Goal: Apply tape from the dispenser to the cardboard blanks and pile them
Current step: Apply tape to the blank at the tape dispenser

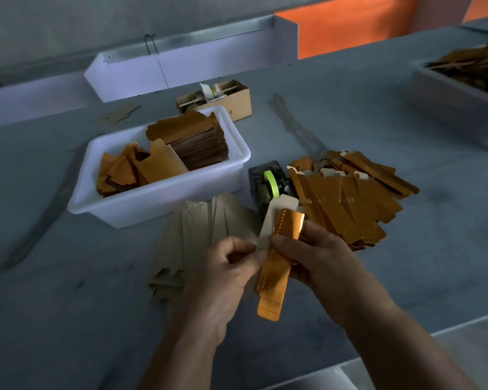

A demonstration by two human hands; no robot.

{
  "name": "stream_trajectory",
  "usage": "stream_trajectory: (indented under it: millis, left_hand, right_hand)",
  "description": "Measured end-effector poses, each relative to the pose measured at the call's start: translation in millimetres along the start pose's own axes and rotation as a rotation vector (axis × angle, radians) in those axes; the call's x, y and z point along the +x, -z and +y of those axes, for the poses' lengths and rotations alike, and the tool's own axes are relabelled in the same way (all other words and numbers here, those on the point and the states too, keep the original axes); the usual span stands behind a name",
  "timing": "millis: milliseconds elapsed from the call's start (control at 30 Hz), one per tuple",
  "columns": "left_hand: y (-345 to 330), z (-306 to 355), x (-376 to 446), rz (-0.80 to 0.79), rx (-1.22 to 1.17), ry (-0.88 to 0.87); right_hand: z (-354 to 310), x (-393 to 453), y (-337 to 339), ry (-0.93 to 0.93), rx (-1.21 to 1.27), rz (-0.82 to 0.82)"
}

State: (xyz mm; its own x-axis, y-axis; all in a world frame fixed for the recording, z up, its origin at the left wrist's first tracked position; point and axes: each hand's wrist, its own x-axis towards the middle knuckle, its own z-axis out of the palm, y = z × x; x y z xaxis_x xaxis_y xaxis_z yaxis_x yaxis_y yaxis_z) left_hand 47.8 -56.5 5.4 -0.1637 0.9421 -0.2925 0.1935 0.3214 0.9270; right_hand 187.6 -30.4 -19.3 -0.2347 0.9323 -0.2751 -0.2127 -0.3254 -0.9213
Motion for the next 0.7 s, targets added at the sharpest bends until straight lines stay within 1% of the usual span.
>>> stream_trajectory:
  millis: [133,200,233,300,333,367,400,500,567,667,700]
  left_hand:
    - [-8.0,-1.2,-1.3,0.096,-0.001,-0.062]
    - [-16.2,-3.9,-4.7,0.173,0.099,-0.138]
    - [-20.3,-5.2,-7.8,0.231,0.212,-0.2]
    - [-26.3,-6.6,-11.9,0.368,0.614,-0.436]
    - [-30.6,-8.5,-14.1,0.376,0.791,-0.509]
    - [-35.2,-10.5,-17.1,0.397,0.912,-0.566]
    - [-39.5,-11.9,-19.5,0.401,0.979,-0.59]
    - [-44.1,-14.1,-22.4,0.424,1.098,-0.62]
    - [-45.1,-17.6,-23.3,0.438,1.129,-0.618]
    - [-45.1,-20.7,-25.5,0.383,1.08,-0.598]
    - [-43.8,-22.0,-25.2,0.364,1.027,-0.598]
  right_hand:
    - [2.3,0.5,-1.1,-0.002,0.05,0.026]
    - [3.6,1.3,-2.1,0.005,0.025,0.043]
    - [3.7,1.9,-2.9,0.012,0.01,0.054]
    - [2.5,2.3,-5.1,0.022,-0.009,0.077]
    - [1.7,2.4,-6.4,0.022,-0.019,0.082]
    - [1.1,2.3,-7.3,0.021,-0.037,0.086]
    - [0.6,2.3,-7.9,0.021,-0.057,0.092]
    - [-0.7,2.0,-8.9,0.014,-0.065,0.101]
    - [-1.0,1.5,-11.4,0.006,-0.08,0.093]
    - [1.3,2.4,-14.0,0.023,-0.197,0.109]
    - [1.9,2.7,-14.2,0.024,-0.206,0.124]
